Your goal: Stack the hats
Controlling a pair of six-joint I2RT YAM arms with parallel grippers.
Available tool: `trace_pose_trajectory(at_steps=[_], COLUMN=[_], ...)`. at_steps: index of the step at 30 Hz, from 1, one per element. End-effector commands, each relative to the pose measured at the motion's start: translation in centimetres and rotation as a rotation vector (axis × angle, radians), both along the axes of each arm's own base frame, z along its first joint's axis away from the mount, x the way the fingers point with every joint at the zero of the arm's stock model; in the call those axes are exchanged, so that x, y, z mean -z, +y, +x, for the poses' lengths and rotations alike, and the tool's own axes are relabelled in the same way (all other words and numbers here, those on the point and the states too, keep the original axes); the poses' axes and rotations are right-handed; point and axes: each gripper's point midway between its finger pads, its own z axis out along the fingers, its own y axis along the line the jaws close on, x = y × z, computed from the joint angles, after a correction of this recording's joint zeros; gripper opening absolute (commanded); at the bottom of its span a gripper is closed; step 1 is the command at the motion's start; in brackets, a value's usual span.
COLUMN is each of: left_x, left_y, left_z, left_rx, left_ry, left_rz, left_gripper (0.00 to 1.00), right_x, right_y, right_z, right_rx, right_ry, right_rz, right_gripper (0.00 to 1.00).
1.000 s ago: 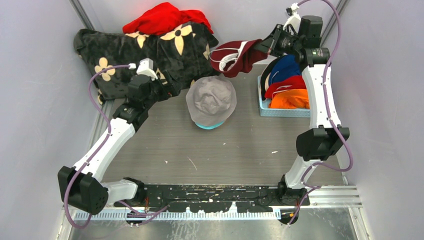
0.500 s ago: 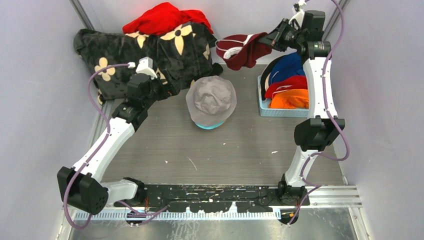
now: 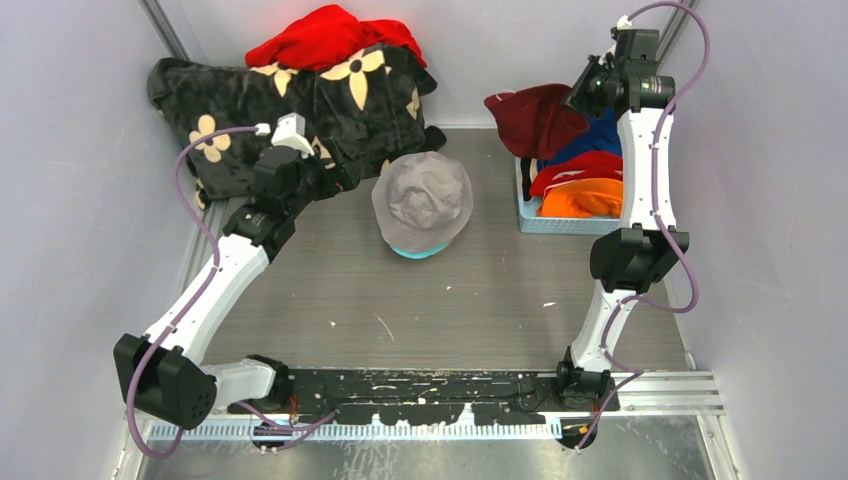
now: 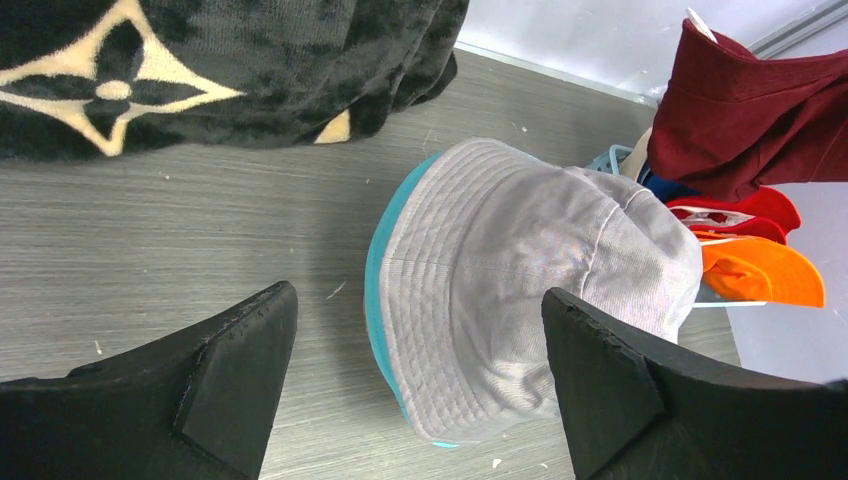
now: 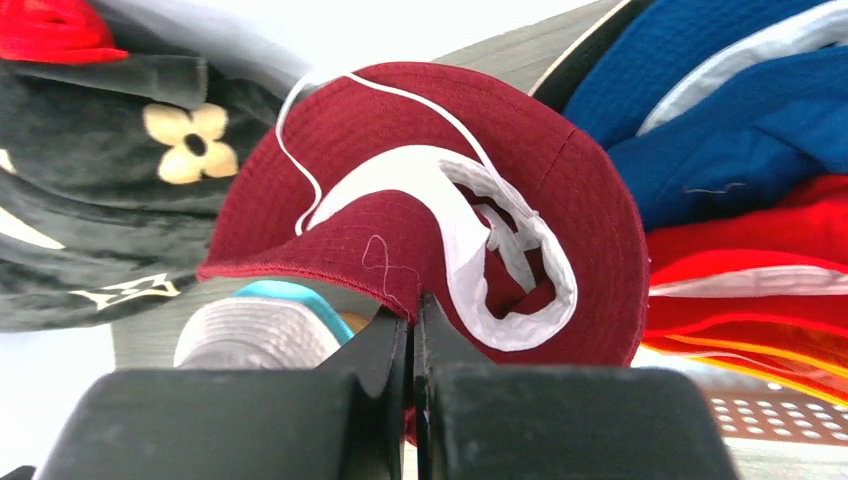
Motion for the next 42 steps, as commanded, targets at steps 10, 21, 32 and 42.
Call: trace_pose_trajectory(at_steps=[10, 21, 32, 42], left_x=[-4.3, -4.5, -4.6, -5.1], left_y=[-0.2, -0.2, -0.2, 0.5], left_z=[-0.1, -0.3, -0.5, -1.3], left_rx=[0.01, 0.018, 0.015, -0.007], left_ry=[-0.088, -0.079, -0.084, -0.111], left_rz=[-0.038, -0.033, -0.045, -0.05], left_gripper=[0.91, 0.91, 0.91, 0.91], right_x=[-3.5, -6.3, -12.2, -16.1], right_y=[1.5, 7.2, 8.9, 15.0], right_z=[-2.7, -3.2, -2.5, -3.1], right_rx=[-0.142, -0.405, -0.47, -0.599], right_ry=[-0.047, -0.147, -0.409, -0.622], right_rz=[0.004, 0.296, 0.385, 0.519], right_gripper=[0.01, 0.01, 0.01, 0.01])
